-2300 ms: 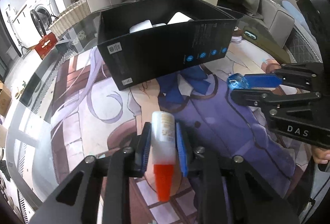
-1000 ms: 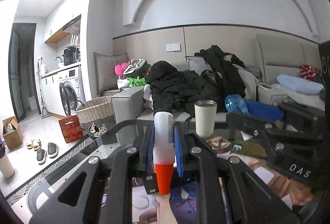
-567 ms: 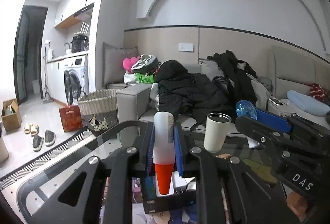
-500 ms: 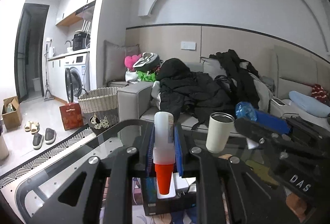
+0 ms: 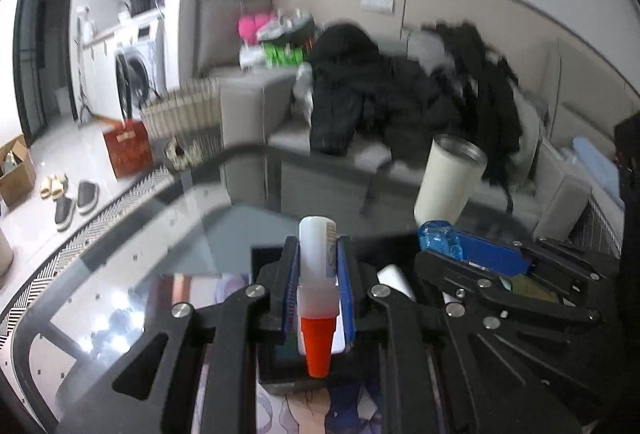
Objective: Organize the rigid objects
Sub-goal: 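Release the glue bottle into the box with the left tool while the right tool releases the blue bottle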
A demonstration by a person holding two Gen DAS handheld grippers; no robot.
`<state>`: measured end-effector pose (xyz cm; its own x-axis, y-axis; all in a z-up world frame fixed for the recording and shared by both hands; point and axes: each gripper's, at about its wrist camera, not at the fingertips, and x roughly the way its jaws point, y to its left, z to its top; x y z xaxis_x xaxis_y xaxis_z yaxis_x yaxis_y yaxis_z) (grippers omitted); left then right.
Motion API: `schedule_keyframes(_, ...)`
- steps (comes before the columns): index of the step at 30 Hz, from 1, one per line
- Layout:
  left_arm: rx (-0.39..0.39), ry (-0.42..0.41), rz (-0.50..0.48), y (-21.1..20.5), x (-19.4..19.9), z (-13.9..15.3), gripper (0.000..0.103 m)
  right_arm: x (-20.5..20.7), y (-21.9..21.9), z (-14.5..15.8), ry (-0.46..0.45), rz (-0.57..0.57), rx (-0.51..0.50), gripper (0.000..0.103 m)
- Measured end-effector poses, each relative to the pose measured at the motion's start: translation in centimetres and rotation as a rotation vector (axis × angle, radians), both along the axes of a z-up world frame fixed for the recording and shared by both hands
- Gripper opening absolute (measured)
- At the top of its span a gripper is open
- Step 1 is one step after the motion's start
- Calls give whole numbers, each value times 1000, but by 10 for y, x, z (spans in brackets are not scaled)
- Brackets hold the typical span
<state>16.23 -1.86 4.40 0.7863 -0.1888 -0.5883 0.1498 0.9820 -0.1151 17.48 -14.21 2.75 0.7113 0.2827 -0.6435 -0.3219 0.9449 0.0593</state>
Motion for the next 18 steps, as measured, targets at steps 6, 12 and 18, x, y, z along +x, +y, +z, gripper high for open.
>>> schedule_keyframes(6,22,147,-22,-15,19,-27,16,25,-5,-35,181,-25,-17,31)
schedule_keyframes(12,30,182,-26,-15,22,-34,16,29,1,-48,240,-12,-31,31)
schedule_keyframes(18,24,214,-18,-12,24,-40,16,31,-1,-56,286,-20,-9,31)
